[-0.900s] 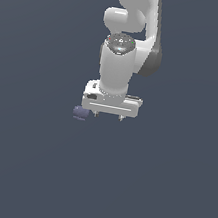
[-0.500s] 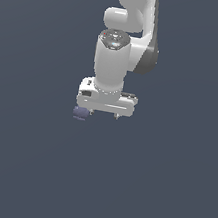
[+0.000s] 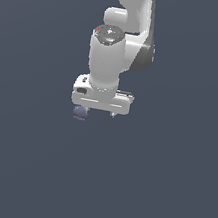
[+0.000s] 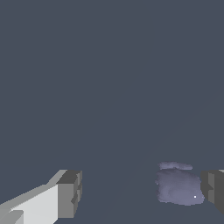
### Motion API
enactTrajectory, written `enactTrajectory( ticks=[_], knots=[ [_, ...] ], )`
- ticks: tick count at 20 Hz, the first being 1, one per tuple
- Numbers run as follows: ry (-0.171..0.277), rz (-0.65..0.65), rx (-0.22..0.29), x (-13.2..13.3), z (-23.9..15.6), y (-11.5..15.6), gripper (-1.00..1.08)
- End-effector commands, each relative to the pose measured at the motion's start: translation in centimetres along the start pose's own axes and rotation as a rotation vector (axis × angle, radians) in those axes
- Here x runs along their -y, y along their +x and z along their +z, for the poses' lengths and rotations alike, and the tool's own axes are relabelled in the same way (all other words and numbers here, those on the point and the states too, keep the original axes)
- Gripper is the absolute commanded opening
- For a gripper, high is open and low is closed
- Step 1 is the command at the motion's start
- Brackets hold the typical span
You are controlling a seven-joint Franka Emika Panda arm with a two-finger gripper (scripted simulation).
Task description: Pick up the object and move it to a goal position.
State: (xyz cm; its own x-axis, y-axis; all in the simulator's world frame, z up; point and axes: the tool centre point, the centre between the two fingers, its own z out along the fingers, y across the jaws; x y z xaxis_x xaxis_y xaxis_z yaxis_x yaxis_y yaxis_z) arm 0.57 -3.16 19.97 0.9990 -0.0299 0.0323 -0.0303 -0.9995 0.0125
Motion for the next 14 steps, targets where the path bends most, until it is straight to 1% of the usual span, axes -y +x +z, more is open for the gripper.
enactTrajectory(
  ticks=[1, 8, 14],
  knots=[
    [-0.001, -0.013, 0.001, -0.2, 0.1, -0.1, 1.0],
    [-0.003, -0.09, 0.004, -1.1, 0.9, -0.5, 1.0],
    [-0.005, -0.199, 0.009, -2.3, 1.9, -1.2, 1.0]
  ],
)
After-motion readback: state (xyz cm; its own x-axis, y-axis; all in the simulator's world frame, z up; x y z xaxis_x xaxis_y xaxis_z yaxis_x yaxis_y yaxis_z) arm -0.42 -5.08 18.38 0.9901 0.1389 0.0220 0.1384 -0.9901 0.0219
